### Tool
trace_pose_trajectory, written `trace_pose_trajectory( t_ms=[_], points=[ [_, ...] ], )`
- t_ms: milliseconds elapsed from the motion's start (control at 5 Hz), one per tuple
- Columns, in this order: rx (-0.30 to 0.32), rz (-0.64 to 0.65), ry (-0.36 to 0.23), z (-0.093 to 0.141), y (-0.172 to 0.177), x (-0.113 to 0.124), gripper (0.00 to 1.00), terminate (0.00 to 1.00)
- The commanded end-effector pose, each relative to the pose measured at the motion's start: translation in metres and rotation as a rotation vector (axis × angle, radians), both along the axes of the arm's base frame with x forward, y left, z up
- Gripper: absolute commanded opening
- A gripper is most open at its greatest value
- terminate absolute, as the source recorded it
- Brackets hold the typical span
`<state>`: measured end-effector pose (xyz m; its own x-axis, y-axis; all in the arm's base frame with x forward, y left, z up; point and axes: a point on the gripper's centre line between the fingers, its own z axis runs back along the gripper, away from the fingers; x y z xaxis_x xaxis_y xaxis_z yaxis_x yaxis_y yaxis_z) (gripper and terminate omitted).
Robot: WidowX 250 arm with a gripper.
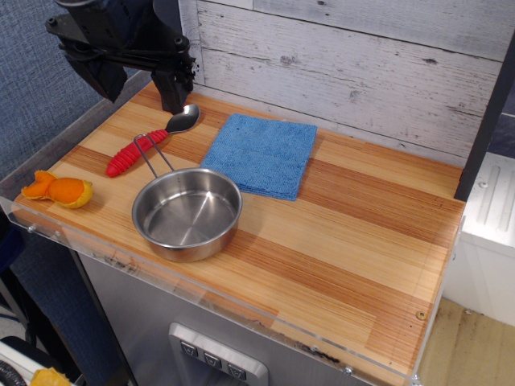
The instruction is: Pick the spoon from corner and put it on the table.
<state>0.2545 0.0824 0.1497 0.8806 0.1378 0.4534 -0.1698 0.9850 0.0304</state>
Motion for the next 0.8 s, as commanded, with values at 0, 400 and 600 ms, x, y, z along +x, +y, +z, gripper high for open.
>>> trace_pose_trajectory(
  t_ms=[0,400,600],
  points=[
    [0.000,0.000,0.000,0.000,0.000,0.000,1.00,0.00],
    [0.072,0.027,0.026,-0.011,0.071,0.009,1.00,0.00],
    [0.104,0.000,0.061,-0.017,0.098,0.004,1.00,0.00]
  ],
)
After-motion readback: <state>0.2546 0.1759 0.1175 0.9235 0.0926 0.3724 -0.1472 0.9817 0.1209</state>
